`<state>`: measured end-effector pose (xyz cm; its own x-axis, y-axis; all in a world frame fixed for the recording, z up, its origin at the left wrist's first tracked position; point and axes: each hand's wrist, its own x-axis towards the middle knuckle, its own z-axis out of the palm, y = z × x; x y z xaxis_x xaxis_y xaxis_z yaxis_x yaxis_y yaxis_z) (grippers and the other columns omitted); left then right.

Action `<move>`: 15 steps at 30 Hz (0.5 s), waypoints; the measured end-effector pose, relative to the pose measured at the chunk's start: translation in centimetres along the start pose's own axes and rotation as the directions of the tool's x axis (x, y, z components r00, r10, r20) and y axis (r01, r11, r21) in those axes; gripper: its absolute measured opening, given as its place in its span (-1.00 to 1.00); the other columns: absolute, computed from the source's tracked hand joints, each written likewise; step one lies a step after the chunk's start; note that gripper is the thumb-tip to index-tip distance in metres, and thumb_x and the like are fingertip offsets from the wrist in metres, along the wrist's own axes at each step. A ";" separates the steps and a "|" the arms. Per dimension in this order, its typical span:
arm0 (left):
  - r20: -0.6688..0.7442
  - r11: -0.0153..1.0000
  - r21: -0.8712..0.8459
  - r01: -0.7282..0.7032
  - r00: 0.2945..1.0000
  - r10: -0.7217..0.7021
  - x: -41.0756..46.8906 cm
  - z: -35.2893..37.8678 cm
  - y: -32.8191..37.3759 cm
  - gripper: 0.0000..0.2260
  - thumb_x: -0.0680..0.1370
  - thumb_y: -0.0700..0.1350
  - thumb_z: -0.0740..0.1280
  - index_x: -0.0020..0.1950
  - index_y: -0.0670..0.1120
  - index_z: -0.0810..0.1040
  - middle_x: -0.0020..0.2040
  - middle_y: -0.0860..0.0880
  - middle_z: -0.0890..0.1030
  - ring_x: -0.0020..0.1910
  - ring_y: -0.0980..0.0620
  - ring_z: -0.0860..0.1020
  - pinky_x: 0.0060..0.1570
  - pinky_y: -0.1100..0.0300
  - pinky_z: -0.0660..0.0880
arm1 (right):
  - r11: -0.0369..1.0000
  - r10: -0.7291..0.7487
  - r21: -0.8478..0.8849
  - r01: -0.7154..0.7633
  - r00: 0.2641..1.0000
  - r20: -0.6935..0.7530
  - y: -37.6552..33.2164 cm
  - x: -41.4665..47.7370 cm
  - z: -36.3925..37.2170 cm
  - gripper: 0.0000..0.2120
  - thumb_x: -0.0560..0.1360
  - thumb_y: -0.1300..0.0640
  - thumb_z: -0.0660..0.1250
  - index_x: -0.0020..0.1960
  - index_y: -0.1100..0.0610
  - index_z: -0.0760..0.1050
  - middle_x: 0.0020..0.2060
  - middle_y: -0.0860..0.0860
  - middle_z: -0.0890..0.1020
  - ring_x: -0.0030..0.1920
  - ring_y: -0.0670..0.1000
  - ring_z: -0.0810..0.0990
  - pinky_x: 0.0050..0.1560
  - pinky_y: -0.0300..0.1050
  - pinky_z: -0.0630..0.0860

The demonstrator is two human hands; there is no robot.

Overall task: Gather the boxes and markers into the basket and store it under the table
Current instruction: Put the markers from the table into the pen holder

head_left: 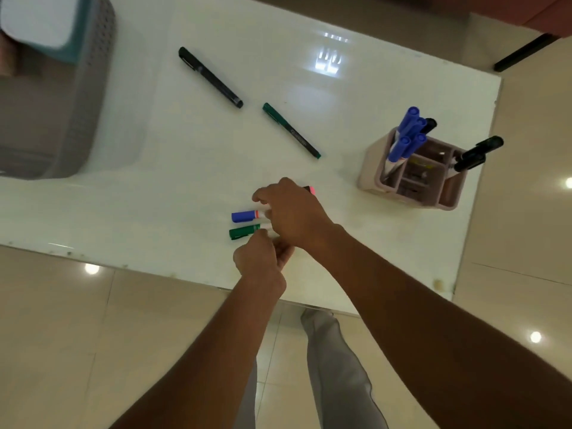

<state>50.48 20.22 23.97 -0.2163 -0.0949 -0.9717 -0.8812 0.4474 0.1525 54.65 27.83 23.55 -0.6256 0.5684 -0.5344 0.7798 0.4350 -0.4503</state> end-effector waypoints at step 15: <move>0.252 0.912 0.145 -0.383 0.906 0.341 0.0 -2.7 -0.1 -0.85 0.66 -0.07 0.21 0.14 -0.06 0.53 0.07 -0.07 0.66 0.03 0.00 0.65 0.11 0.03 0.59 | 0.970 0.118 0.222 -0.097 0.989 -0.083 -1.1 -2.5 1.6 -0.74 0.58 0.25 0.26 0.23 0.10 0.54 0.06 0.06 0.59 0.05 0.02 0.52 0.09 -0.11 0.52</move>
<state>49.46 17.78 24.40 -0.3901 0.2907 -0.8737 -0.6596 0.5738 0.4854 55.37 24.82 24.28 -0.5249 0.6721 -0.5223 0.8121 0.2117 -0.5438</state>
